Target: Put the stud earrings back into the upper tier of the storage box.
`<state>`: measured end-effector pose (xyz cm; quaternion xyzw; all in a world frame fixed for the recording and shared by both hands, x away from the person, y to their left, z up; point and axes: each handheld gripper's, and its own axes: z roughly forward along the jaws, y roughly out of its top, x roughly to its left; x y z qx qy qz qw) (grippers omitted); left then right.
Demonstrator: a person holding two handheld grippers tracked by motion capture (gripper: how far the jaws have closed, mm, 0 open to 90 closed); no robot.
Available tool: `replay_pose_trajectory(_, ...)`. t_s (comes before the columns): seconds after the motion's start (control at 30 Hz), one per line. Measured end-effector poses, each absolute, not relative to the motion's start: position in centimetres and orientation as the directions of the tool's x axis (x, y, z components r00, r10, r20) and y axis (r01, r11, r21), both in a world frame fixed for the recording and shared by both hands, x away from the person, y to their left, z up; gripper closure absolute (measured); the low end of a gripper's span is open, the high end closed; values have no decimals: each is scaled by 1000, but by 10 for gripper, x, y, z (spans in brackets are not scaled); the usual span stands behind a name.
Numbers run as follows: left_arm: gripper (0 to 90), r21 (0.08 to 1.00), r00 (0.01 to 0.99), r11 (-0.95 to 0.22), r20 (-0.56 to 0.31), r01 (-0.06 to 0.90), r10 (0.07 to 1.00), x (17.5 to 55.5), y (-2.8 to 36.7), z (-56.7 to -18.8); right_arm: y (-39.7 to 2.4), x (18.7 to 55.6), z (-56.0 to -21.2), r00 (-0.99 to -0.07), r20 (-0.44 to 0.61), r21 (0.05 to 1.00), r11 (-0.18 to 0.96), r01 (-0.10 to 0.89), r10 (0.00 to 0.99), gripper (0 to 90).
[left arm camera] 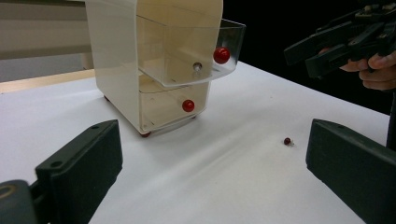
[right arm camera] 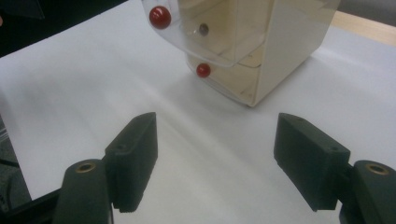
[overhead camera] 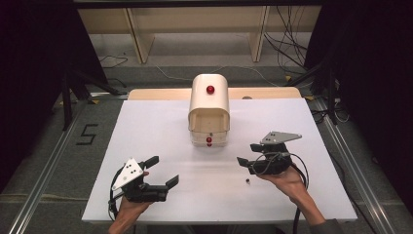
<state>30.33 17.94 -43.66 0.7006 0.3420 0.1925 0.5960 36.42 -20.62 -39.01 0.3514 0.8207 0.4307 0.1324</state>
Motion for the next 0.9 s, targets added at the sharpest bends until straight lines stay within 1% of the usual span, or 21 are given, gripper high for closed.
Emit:
replay_pose_trajectory(0.33,33,967,692,-55,-138,249,709,303,180,-436,-205,360,-405,-722,95,758,420,499,685,307)
replay_pose_trajectory(0.73,33,967,693,-56,-137,249,708,303,179,-436,-206,358,-422,-722,99,679,484,552,685,313)
replay_pose_trajectory(0.9,33,967,692,-57,-136,248,708,303,179,-436,-206,358,-430,-717,81,641,515,570,692,319)
